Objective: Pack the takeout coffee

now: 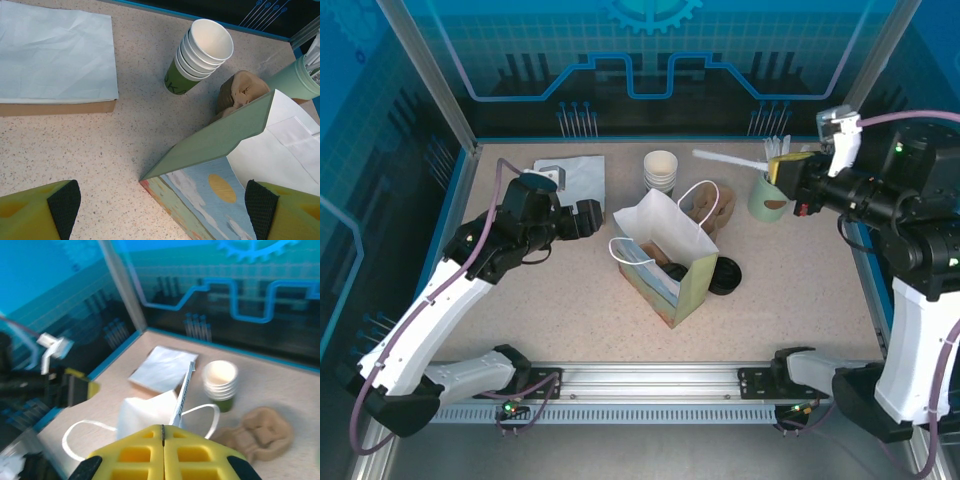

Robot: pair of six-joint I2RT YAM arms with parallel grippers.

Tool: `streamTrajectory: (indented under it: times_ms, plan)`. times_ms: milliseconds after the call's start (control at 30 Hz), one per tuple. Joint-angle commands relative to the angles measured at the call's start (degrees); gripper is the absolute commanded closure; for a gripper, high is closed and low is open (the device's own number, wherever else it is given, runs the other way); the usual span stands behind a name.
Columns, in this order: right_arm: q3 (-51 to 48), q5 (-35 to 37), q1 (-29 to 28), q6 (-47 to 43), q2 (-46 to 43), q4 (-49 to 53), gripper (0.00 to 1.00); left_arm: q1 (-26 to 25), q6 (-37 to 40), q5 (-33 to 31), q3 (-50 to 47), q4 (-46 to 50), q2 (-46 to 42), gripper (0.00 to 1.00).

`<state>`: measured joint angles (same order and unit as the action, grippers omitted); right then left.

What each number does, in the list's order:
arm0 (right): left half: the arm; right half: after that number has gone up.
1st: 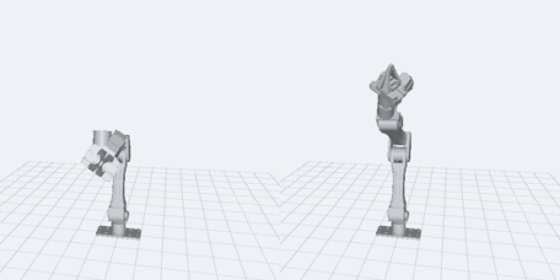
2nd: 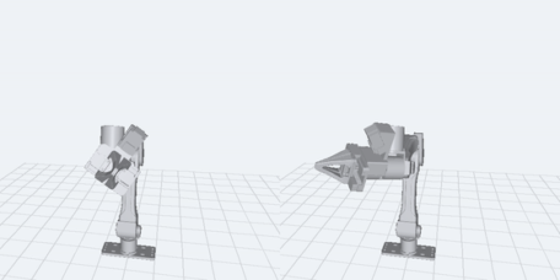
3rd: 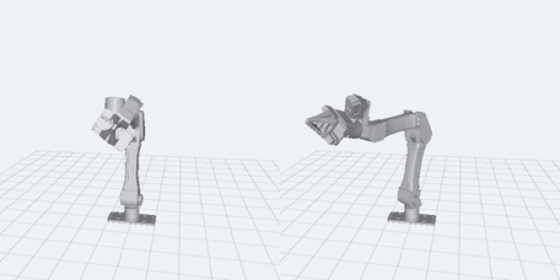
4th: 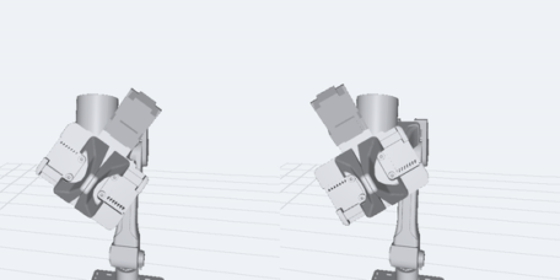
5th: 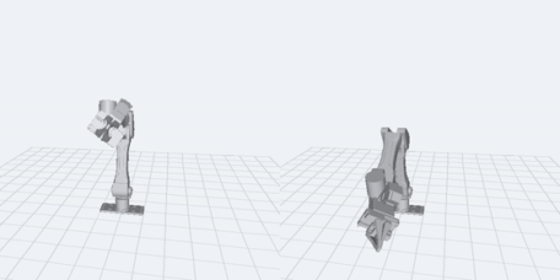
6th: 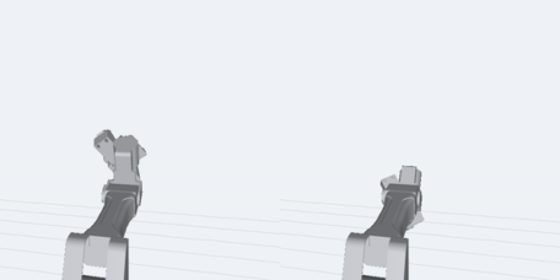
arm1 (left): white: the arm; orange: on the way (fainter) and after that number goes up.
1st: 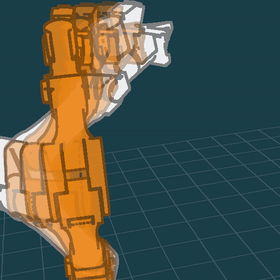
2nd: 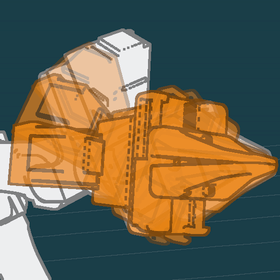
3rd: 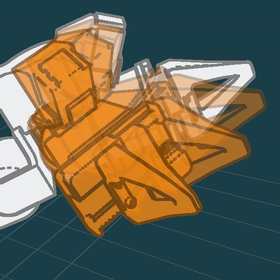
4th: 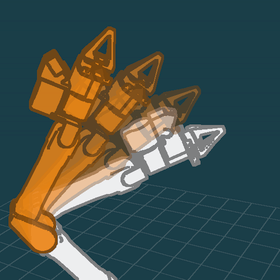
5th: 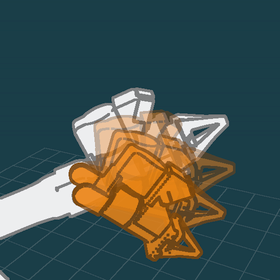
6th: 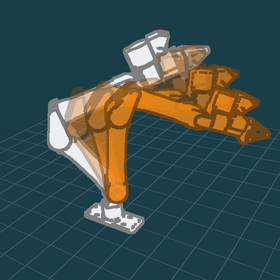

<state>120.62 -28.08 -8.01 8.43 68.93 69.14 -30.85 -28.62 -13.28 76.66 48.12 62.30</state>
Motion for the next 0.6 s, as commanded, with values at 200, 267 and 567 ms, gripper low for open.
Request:
streamTrajectory:
  times_ms: [200,267,567]
  plan:
    - [-3.6,4.1,-16.2,-2.7,5.8,8.1,0.92,0.6,-1.4,-1.0,0.6,0.5,-0.5,0.11]
    - [-4.6,6.2,-18.7,-2.7,7.4,7.5,0.92,0.5,-1.4,-1.0,0.8,0.7,-0.3,0.11]
    - [-5.9,11.2,-26.4,-2.7,15.7,3.6,0.9,0.5,-1.6,-0.6,0.7,0.7,-0.3,0.11]
